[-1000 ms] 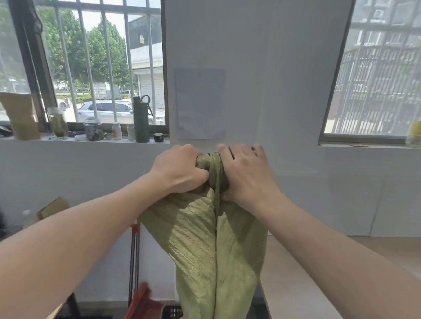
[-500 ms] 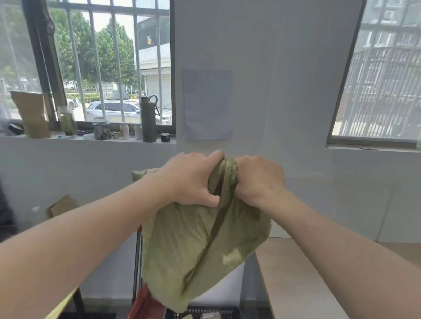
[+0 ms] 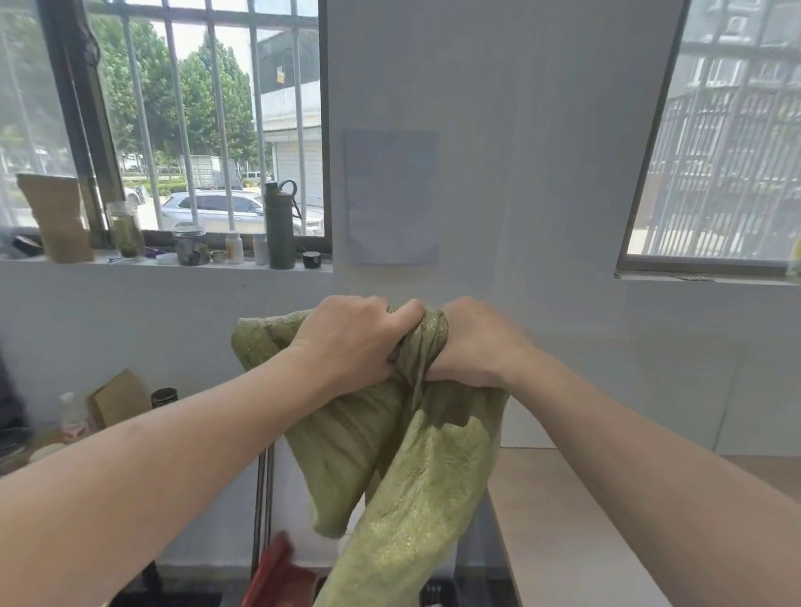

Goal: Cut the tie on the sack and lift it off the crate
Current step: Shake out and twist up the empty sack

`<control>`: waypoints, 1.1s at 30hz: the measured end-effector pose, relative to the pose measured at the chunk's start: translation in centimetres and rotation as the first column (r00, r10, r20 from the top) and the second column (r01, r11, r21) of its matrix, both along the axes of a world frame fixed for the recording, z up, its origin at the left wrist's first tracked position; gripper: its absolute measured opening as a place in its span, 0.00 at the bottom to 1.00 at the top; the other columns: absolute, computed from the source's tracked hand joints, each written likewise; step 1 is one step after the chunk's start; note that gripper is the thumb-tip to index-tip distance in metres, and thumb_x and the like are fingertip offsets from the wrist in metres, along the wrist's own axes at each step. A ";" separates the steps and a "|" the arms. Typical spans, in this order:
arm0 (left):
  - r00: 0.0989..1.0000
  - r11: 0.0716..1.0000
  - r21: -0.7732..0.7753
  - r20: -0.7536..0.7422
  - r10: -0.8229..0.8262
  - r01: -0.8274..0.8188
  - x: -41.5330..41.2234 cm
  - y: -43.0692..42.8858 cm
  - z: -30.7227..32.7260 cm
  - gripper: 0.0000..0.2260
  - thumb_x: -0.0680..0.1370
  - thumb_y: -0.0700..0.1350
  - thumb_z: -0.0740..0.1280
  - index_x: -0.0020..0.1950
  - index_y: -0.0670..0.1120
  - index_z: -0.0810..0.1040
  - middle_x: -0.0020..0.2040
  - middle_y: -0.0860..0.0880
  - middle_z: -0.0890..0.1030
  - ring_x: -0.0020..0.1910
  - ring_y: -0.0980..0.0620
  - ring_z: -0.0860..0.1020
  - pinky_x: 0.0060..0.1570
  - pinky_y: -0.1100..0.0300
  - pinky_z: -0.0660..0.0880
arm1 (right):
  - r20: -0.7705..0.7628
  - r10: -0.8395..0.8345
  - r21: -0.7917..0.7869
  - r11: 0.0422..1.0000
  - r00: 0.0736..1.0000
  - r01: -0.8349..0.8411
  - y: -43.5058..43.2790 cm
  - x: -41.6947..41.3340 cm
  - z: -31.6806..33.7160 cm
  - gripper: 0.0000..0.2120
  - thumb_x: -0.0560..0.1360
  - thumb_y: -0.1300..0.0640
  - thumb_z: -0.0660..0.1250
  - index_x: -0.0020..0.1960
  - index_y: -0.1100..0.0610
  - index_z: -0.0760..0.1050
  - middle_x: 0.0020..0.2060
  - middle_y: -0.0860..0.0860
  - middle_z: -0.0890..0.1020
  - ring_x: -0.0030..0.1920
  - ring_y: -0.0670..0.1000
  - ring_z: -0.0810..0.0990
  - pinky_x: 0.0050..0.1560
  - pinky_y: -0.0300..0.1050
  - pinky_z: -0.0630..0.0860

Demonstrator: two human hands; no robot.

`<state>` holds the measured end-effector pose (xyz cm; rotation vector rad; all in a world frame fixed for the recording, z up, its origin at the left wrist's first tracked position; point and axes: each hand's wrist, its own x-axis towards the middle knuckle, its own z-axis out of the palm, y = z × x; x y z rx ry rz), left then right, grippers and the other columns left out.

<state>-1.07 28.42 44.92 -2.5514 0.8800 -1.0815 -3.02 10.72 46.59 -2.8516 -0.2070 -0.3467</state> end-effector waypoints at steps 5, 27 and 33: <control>0.972 0.967 -0.253 -0.233 -0.032 -0.029 0.1 -0.3 1.0 0.11 0.69 0.49 0.68 0.47 0.52 0.70 0.33 0.52 0.70 0.39 0.39 0.78 0.36 0.54 0.68 | 0.345 0.072 -0.381 0.922 0.936 0.070 -0.2 -1.1 -0.3 0.27 0.66 0.40 0.73 0.57 0.52 0.71 0.51 0.52 0.78 0.53 0.58 0.78 0.49 0.51 0.68; 0.558 0.747 -0.665 -0.623 -0.548 -0.009 -2.5 0.1 3.8 0.09 0.70 0.43 0.74 0.43 0.45 0.74 0.32 0.54 0.77 0.31 0.53 0.74 0.34 0.58 0.73 | 0.639 0.251 -0.470 0.876 0.727 0.111 -0.2 0.0 0.0 0.16 0.61 0.66 0.73 0.45 0.59 0.73 0.32 0.55 0.78 0.30 0.60 0.78 0.31 0.46 0.60; 0.876 0.965 -0.260 -0.455 -0.161 0.043 -2.8 -0.2 2.3 0.45 0.59 0.70 0.74 0.69 0.49 0.68 0.58 0.50 0.77 0.55 0.45 0.79 0.52 0.46 0.80 | 0.426 0.131 -0.348 0.937 0.895 0.028 -0.4 -0.3 0.0 0.11 0.73 0.62 0.65 0.50 0.55 0.63 0.36 0.52 0.73 0.42 0.63 0.82 0.34 0.49 0.66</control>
